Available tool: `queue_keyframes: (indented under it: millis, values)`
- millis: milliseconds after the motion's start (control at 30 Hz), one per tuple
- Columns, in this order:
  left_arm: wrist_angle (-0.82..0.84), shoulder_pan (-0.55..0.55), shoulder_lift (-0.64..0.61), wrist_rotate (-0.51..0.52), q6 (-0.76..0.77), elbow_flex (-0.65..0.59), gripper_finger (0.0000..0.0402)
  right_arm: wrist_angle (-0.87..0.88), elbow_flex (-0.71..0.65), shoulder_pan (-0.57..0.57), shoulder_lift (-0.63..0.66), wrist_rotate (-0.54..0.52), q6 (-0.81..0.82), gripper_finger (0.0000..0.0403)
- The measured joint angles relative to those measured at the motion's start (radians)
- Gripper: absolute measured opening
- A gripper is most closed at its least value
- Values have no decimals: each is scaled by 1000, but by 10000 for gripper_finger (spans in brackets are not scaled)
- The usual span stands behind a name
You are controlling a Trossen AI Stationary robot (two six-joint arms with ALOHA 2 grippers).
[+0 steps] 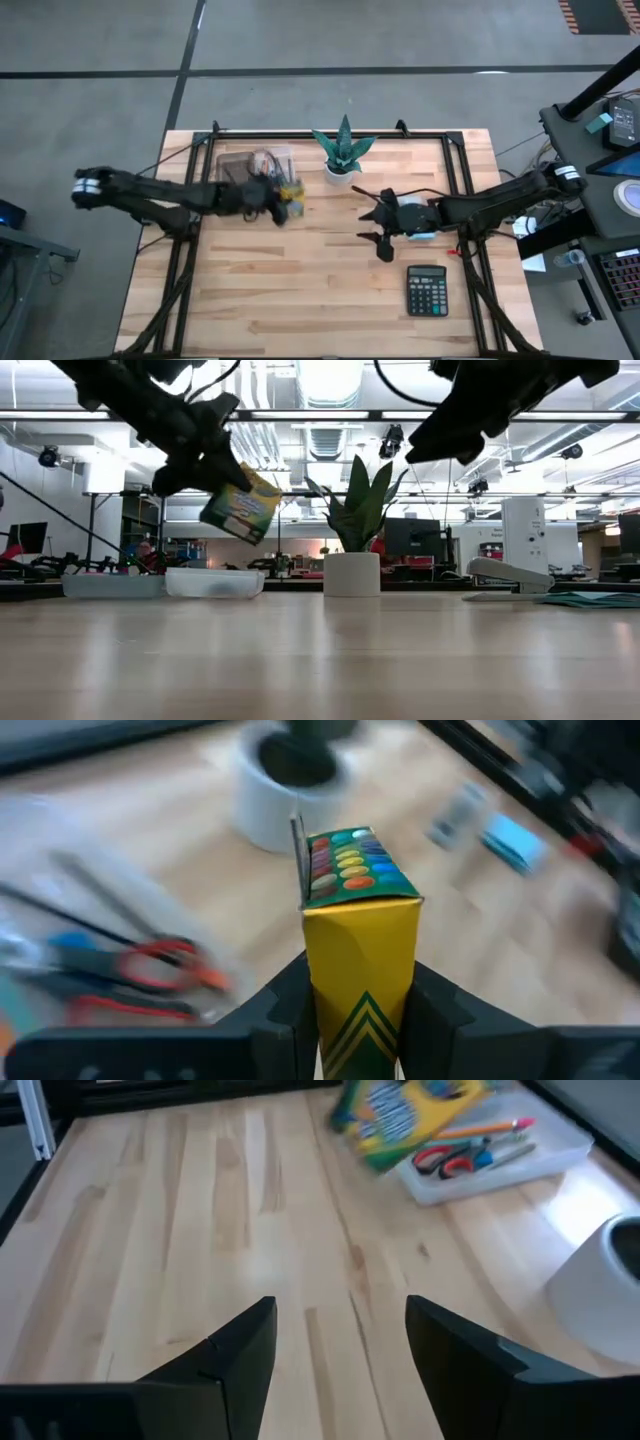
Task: Pack school essentials
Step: Put the yellow crayon box into the black supply box
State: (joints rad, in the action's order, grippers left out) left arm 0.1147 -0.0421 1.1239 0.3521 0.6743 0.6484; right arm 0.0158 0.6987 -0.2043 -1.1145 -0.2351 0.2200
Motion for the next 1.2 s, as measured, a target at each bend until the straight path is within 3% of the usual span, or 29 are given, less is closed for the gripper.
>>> queue_keyframes:
  millis: [100, 233, 467, 700, 933, 1200]
  values:
    - [67, -144, -72, -39, 1, 0, 83, 4, 0, 0, 25, -2, -32, 208]
    - [107, -339, -90, -163, 1, -4, 83, 15, 1, 0, 51, -3, -51, 208]
    - [75, -572, 26, -336, -2, -3, 83, 54, 0, 0, 60, -3, -65, 207]
    - [10, -637, 171, -391, -7, 18, 83, 61, 0, 0, 53, -2, -83, 207]
    - [-26, -655, 215, -437, -8, 26, 89, 62, 0, 0, 53, -2, -91, 208]
    - [-29, -663, 213, -437, -45, 26, 150, 62, 0, 0, 53, -2, -103, 207]
